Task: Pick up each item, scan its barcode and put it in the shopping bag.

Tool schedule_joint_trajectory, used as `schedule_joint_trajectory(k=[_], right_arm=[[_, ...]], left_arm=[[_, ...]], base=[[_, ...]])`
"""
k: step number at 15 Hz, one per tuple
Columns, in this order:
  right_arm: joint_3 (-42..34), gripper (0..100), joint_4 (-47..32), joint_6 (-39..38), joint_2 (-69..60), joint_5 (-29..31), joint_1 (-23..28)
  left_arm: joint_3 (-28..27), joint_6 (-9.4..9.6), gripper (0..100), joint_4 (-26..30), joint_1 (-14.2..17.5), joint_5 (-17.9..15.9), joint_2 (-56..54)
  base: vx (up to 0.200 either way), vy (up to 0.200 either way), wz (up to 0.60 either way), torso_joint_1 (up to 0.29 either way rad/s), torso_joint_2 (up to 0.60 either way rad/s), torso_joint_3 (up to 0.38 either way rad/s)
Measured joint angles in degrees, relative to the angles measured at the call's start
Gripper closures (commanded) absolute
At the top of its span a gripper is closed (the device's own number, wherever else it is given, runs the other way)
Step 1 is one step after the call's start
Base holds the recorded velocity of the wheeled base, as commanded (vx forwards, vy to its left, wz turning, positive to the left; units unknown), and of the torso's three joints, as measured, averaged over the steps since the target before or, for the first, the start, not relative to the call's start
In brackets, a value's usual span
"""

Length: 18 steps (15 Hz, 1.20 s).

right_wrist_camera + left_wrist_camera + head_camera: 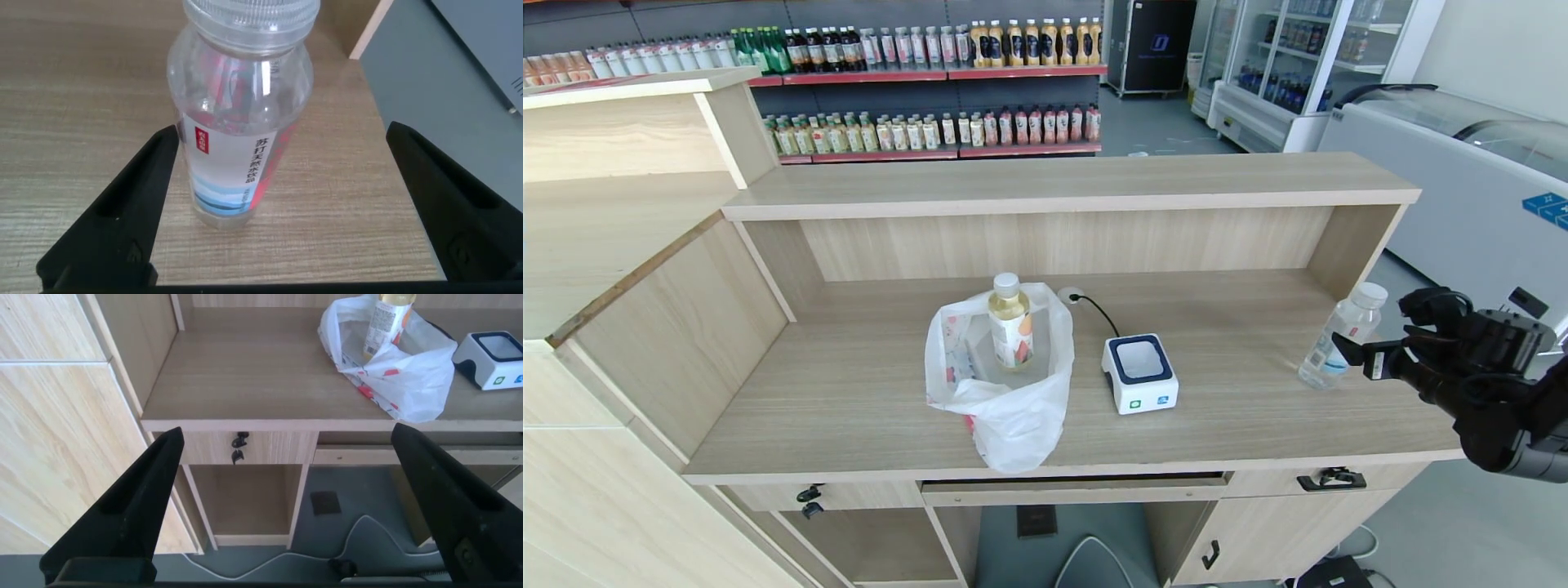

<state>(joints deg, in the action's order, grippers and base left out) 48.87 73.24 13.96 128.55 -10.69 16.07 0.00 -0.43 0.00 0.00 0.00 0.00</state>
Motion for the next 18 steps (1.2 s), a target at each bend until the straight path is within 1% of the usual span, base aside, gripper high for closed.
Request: schedule_joint_trajectory(k=[9, 18], right_arm=[[5.14, 0, -0.2, 0.51, 3.34, 0.24, -1.13], [6.39, 0, -0.16, 0.93, 5.79, 0.18, -1.41]], left_arm=[[0.0, 0.0, 0, 0.0, 0.0, 0.0, 0.0], [0.0, 0.02, 0, 0.0, 0.0, 0.0, 0.0]], base=[[0.0, 0.0, 0.0, 0.0, 0.0, 0.0], [0.0, 0.0, 0.0, 0.0, 0.0, 0.0]])
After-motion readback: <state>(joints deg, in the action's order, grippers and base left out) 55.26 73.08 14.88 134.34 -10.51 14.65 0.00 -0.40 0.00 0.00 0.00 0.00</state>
